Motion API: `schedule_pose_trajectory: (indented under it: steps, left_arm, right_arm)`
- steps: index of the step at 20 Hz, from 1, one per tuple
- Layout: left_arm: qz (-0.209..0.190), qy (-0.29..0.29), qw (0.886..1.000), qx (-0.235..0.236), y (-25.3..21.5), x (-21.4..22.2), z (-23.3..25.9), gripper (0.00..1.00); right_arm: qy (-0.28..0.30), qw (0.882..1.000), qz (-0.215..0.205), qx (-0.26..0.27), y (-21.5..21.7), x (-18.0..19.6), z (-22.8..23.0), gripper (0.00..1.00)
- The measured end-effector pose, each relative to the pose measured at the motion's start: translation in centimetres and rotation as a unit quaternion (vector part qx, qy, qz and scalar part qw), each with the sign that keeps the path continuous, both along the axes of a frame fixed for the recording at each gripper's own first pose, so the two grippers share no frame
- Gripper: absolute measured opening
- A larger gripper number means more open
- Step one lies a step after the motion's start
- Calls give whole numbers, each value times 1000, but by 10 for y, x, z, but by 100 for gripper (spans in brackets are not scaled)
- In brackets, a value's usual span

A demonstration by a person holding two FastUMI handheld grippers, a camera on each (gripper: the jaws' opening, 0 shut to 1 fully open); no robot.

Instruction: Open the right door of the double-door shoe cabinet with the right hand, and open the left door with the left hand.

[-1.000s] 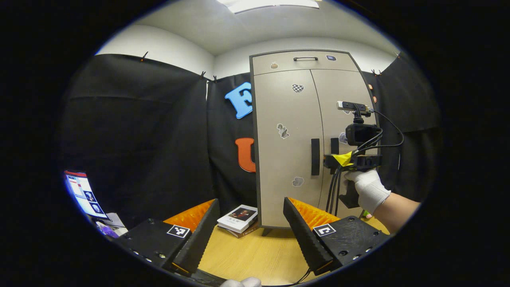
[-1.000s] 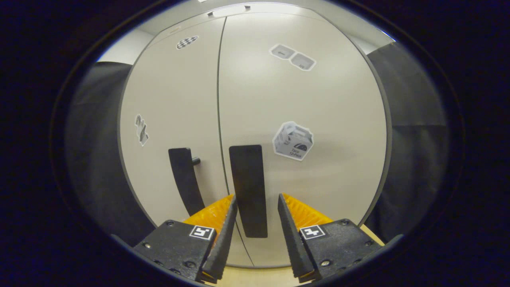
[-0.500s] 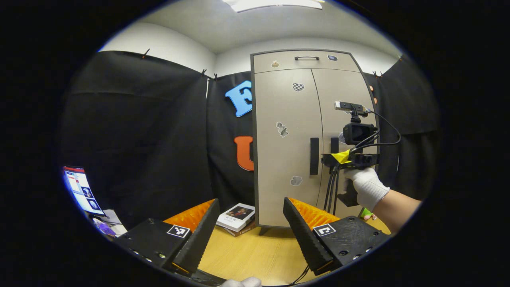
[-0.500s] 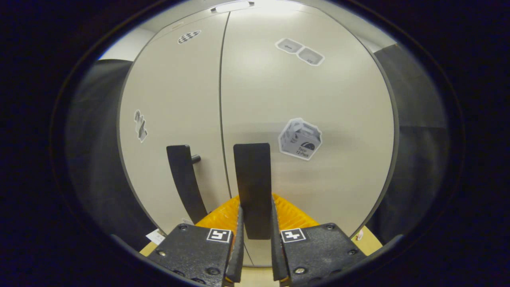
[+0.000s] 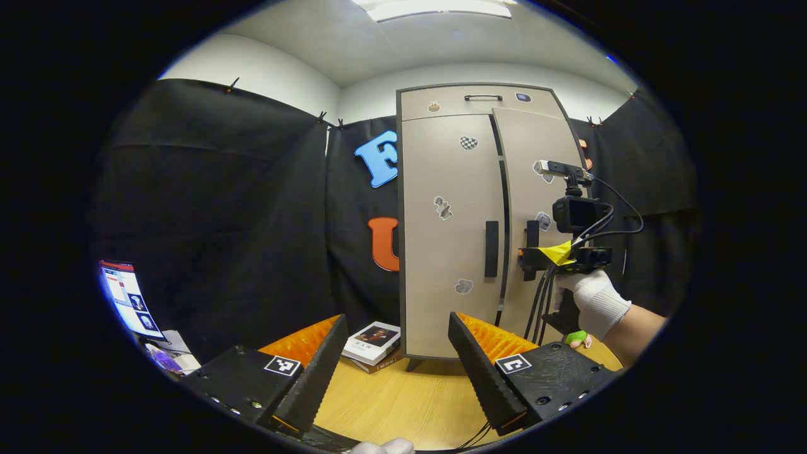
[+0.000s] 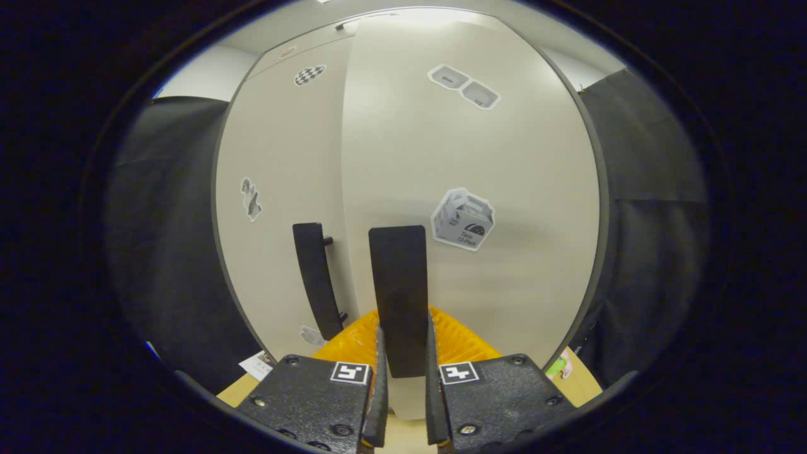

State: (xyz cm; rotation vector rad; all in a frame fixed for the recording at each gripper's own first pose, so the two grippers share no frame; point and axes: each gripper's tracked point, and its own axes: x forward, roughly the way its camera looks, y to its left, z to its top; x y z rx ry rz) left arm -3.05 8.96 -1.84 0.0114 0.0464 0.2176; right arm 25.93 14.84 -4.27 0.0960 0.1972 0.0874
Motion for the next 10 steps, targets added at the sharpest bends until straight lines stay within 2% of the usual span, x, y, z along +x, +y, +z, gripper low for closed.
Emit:
schedule_pose_trajectory:
  steps: [10]
  left_arm:
    - [-25, -3, 1000, -1, 14, 25, -5, 96]
  right_arm:
    - [4, 1000, 10, 9, -29, -64, -5, 26]
